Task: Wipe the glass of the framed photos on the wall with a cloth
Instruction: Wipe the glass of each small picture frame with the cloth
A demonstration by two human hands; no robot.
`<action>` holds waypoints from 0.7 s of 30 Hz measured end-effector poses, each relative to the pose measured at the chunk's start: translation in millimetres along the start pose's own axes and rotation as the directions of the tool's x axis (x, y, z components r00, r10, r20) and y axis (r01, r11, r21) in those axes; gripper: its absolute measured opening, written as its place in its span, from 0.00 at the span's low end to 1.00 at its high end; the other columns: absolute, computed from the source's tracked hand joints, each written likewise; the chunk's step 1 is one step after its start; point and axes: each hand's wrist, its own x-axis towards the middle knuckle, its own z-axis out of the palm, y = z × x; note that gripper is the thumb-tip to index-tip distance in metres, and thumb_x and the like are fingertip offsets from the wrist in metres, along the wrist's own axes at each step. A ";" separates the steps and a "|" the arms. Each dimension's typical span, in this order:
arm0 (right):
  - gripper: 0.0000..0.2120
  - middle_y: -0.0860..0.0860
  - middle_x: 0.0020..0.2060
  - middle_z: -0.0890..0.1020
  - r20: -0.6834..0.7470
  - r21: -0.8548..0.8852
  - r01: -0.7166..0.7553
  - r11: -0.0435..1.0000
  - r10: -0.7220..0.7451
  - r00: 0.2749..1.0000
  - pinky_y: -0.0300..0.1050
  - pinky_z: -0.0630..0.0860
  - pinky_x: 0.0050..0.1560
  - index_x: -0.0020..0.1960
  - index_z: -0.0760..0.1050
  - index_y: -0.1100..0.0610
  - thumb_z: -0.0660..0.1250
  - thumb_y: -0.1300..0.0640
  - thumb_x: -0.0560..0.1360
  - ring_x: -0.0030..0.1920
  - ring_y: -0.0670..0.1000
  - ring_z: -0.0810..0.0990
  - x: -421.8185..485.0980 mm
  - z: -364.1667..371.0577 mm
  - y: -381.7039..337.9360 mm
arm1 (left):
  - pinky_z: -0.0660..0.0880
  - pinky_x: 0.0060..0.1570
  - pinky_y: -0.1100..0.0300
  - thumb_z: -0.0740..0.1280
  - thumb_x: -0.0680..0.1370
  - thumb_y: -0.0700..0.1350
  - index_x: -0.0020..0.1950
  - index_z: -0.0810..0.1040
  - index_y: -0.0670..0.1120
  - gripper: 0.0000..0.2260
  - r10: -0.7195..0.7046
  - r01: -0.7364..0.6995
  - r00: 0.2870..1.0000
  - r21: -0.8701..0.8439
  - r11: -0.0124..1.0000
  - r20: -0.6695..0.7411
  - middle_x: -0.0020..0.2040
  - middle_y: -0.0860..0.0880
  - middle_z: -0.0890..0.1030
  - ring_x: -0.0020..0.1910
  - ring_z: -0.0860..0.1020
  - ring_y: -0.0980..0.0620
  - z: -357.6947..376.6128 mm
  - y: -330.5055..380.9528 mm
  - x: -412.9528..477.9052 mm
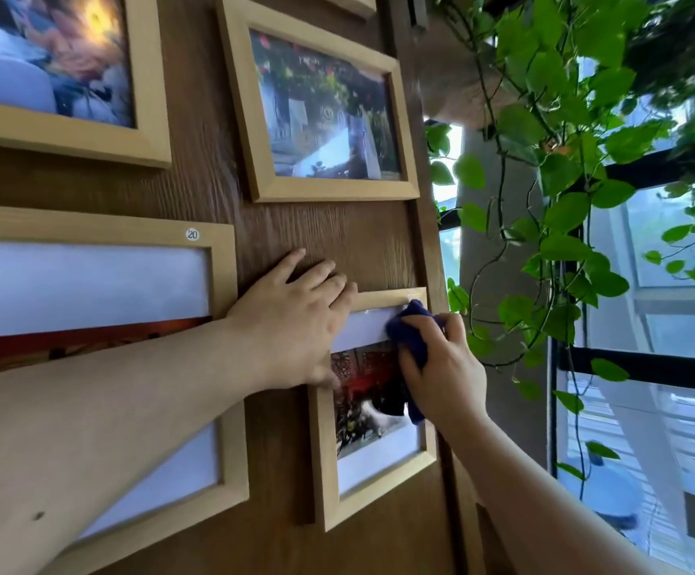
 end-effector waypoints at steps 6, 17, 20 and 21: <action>0.17 0.49 0.54 0.72 -0.004 0.122 0.069 0.990 -0.069 0.998 0.44 0.73 0.30 0.61 0.71 0.46 0.65 0.47 0.72 0.42 0.52 0.75 -15.7 1.0 -26.7 | 0.40 0.72 0.42 0.56 0.68 0.73 0.76 0.43 0.45 0.48 0.040 -0.040 0.999 0.013 0.999 -0.008 0.78 0.45 0.53 0.76 0.46 0.44 2.3 -4.5 -1.9; 0.18 0.48 0.53 0.74 0.040 -0.015 0.044 0.999 -0.043 0.998 0.42 0.70 0.28 0.59 0.75 0.48 0.71 0.52 0.70 0.41 0.54 0.78 -29.0 -2.1 0.4 | 0.43 0.72 0.38 0.58 0.70 0.72 0.76 0.46 0.46 0.46 0.045 -0.048 0.997 0.052 0.997 0.056 0.77 0.44 0.54 0.76 0.48 0.44 -5.7 -1.1 1.4; 0.17 0.47 0.54 0.72 0.047 0.037 0.055 0.998 -0.056 0.997 0.41 0.71 0.28 0.60 0.73 0.46 0.69 0.51 0.71 0.41 0.52 0.77 -37.6 1.9 -7.8 | 0.44 0.72 0.38 0.59 0.70 0.71 0.76 0.47 0.46 0.45 0.044 -0.047 0.998 0.052 0.998 0.055 0.77 0.43 0.55 0.76 0.48 0.44 -6.5 -0.2 0.1; 0.17 0.47 0.55 0.72 0.058 0.077 0.098 0.992 -0.103 0.993 0.42 0.72 0.28 0.60 0.73 0.46 0.68 0.50 0.72 0.40 0.51 0.77 -42.8 2.6 -14.6 | 0.44 0.72 0.38 0.59 0.70 0.70 0.76 0.47 0.46 0.45 0.044 -0.047 0.998 0.054 0.997 0.053 0.77 0.43 0.55 0.76 0.49 0.45 -6.7 0.1 -0.1</action>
